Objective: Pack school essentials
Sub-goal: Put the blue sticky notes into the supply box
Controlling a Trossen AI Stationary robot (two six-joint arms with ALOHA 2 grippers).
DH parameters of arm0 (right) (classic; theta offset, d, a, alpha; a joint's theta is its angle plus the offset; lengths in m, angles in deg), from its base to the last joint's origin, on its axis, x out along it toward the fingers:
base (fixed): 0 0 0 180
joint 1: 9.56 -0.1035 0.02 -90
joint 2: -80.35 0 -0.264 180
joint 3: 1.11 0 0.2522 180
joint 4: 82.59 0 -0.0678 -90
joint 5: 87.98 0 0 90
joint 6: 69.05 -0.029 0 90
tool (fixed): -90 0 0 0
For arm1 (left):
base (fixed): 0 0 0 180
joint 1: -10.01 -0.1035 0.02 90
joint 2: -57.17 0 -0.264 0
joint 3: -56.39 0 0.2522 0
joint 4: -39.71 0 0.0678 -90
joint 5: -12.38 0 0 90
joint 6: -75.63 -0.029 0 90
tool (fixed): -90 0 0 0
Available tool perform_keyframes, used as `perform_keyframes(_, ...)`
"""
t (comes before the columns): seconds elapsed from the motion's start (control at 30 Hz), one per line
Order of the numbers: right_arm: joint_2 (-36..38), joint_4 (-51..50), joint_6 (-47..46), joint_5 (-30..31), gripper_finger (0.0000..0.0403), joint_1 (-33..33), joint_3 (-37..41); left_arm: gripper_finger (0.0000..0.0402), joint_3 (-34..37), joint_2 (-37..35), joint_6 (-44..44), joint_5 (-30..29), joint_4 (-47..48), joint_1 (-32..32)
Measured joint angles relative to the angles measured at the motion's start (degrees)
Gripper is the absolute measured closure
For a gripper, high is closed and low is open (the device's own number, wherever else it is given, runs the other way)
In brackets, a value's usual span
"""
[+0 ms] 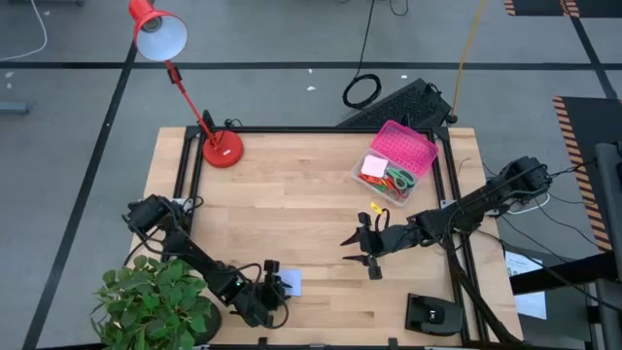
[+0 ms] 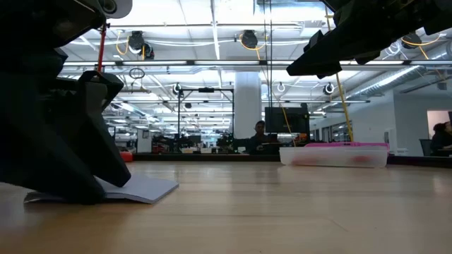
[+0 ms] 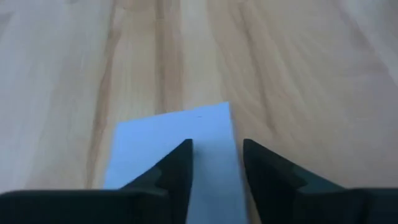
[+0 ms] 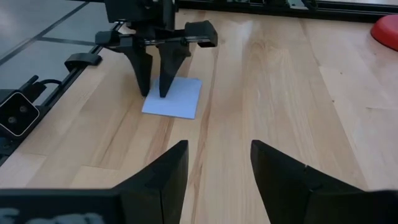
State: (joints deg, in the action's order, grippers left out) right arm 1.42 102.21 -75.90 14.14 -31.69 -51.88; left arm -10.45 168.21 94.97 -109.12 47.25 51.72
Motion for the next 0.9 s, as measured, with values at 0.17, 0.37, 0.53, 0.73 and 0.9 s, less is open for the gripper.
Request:
perform_keyframes(0.17, 0.00, -0.01, 0.02, 0.00, 0.0236, 0.00, 0.00, 0.0329, 0.04, 0.08, 0.18, -1.69, 0.58, -0.21)
perform_keyframes(0.37, 0.00, -0.01, 0.02, 0.00, 0.0236, 0.00, 0.00, 0.0394, 0.04, 0.10, 0.50, -2.25, 0.14, -0.18)
perform_keyframes(0.53, 0.00, 0.00, 0.04, 0.02, 0.0236, 0.00, 0.00, 0.0398, 0.07, -0.63, 0.64, -6.05, 0.10, -0.59)
perform_keyframes(0.73, 0.02, 0.00, 0.43, 0.02, 0.0236, 0.00, 0.00, 0.0397, 0.15, -3.02, -0.08, -7.46, 0.51, -0.75)
perform_keyframes(0.9, 0.02, -0.12, 0.48, 0.02, 0.0236, 0.00, 0.00, 0.0399, 0.11, -4.62, -0.76, -7.02, 0.28, -0.79)
